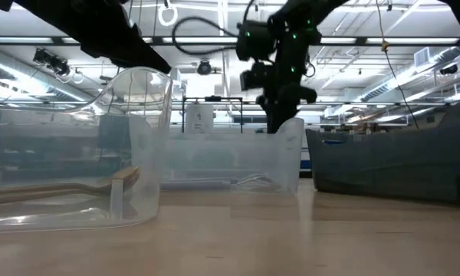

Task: Sort silverware by color (type)
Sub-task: Put the blue spoon into the top transparent bin

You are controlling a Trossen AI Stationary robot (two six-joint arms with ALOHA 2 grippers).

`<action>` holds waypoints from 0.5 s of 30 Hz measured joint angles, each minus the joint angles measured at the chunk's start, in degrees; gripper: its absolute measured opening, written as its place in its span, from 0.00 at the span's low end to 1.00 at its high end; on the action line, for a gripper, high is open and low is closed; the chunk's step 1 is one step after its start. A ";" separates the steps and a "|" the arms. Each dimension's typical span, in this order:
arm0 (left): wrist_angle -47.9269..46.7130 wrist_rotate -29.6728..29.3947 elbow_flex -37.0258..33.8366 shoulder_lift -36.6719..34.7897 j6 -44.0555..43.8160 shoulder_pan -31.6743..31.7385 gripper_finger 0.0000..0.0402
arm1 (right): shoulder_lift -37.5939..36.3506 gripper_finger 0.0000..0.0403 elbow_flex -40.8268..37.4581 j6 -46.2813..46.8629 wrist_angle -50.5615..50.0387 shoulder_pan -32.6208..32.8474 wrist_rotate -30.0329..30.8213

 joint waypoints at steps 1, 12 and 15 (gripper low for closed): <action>-0.90 -0.04 0.00 -0.46 -0.02 -0.31 0.29 | 0.00 0.03 1.14 0.56 -0.99 0.56 0.02; -4.11 -1.85 0.06 -6.22 -0.57 -3.67 0.29 | -3.23 0.03 6.95 3.49 -0.20 7.94 0.85; -4.18 -1.84 -0.02 -6.12 -1.16 -4.46 0.29 | -3.52 0.03 7.05 3.26 1.53 10.50 -0.09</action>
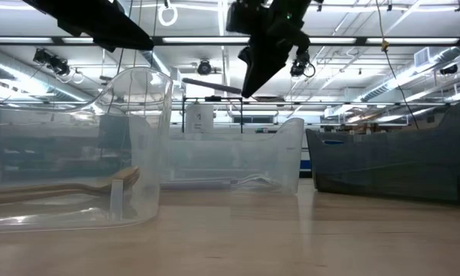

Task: Sort silverware by color (type)
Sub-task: Put the blue spoon into the top transparent bin

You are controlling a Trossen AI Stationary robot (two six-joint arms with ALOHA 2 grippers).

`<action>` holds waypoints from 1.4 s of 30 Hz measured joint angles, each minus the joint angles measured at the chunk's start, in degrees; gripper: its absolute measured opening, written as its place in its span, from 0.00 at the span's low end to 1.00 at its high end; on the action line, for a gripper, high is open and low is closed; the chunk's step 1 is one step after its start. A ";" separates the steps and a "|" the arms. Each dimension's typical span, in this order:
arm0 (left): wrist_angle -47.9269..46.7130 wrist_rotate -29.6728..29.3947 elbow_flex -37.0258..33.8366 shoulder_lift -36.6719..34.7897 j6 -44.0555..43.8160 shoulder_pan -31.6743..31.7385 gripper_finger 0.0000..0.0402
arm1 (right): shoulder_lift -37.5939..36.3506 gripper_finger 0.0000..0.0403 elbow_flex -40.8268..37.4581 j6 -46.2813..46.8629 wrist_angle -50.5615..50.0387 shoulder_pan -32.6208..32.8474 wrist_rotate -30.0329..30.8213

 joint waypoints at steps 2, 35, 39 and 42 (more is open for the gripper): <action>-0.25 0.16 0.00 0.00 -0.92 -0.01 0.29 | 0.00 0.03 -0.07 -1.07 0.48 1.88 -0.09; 1.05 1.81 0.00 0.00 -0.59 -2.75 0.29 | -0.02 0.04 -13.38 -5.11 18.30 12.43 12.98; 1.05 1.80 0.00 0.02 -0.57 -2.75 0.29 | -0.07 0.04 -14.80 -5.35 19.36 12.63 12.96; 1.05 1.79 0.00 0.02 -0.57 -2.75 0.29 | -0.07 0.04 -15.71 -5.70 20.98 12.89 12.98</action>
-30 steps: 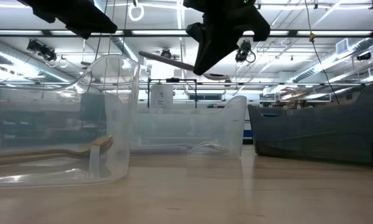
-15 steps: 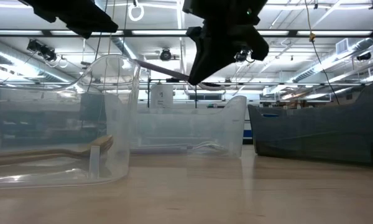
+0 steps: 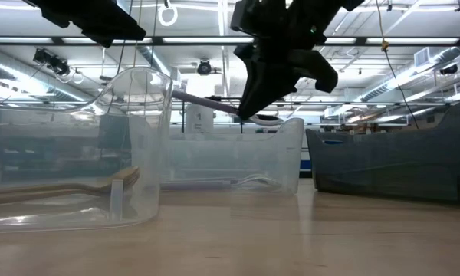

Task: Sort silverware by color (type)
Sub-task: Put the blue spoon into the top transparent bin

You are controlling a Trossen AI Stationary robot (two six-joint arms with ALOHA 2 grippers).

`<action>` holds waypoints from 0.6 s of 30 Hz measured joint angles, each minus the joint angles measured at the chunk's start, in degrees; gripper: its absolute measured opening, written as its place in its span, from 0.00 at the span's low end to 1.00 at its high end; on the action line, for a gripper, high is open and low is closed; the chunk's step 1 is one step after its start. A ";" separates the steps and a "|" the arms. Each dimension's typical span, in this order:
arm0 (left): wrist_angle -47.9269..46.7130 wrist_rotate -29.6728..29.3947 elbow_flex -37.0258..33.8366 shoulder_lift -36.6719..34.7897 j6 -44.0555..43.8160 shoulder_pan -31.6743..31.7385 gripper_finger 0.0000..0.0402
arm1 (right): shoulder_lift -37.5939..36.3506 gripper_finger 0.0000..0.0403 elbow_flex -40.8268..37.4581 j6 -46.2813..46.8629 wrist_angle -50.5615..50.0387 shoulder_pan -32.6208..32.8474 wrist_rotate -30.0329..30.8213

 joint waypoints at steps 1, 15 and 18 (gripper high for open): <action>0.00 0.00 0.00 0.00 0.01 0.00 0.29 | 0.00 0.04 -0.22 -0.08 0.60 0.12 0.00; 0.00 0.00 0.00 0.02 0.07 0.00 0.29 | 0.11 0.04 -0.34 3.03 3.04 -0.03 -4.34; -0.02 0.00 0.00 0.02 0.01 0.00 0.29 | 0.24 0.04 -0.43 5.75 2.75 -1.06 -7.92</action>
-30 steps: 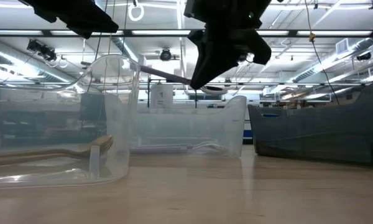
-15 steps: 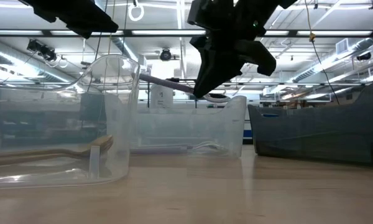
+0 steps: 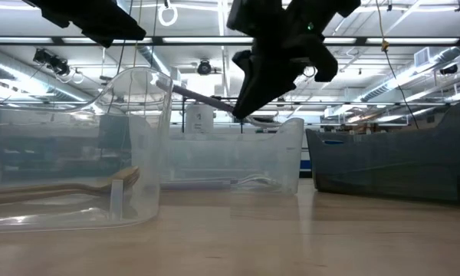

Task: Sort silverware by color (type)
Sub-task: Put the blue spoon into the top transparent bin, then put the gold spoon into the bottom transparent bin

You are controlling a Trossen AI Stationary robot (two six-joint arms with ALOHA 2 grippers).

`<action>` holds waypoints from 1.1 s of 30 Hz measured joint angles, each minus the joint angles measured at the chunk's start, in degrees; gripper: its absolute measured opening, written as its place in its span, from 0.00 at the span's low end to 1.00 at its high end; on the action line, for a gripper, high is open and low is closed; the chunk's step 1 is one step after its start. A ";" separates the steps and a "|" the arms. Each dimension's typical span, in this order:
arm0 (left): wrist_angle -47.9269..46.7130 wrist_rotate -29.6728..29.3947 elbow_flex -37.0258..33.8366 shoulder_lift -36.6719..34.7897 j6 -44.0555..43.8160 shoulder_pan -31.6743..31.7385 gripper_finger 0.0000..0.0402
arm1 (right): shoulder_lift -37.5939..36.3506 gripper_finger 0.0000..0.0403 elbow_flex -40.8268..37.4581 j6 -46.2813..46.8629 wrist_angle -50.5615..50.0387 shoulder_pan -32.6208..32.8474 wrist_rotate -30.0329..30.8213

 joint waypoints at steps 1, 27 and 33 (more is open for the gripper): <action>0.02 0.00 0.00 0.00 -0.03 0.00 0.29 | 0.00 0.05 -0.40 0.71 0.56 -0.35 -0.39; 0.83 -0.05 0.00 0.02 -0.07 3.32 0.29 | -0.17 0.27 -3.83 7.98 2.23 -2.46 -2.23; 0.87 -0.04 0.00 0.04 -3.07 6.23 0.29 | -0.86 0.30 -1.00 8.04 -3.88 -2.43 -2.04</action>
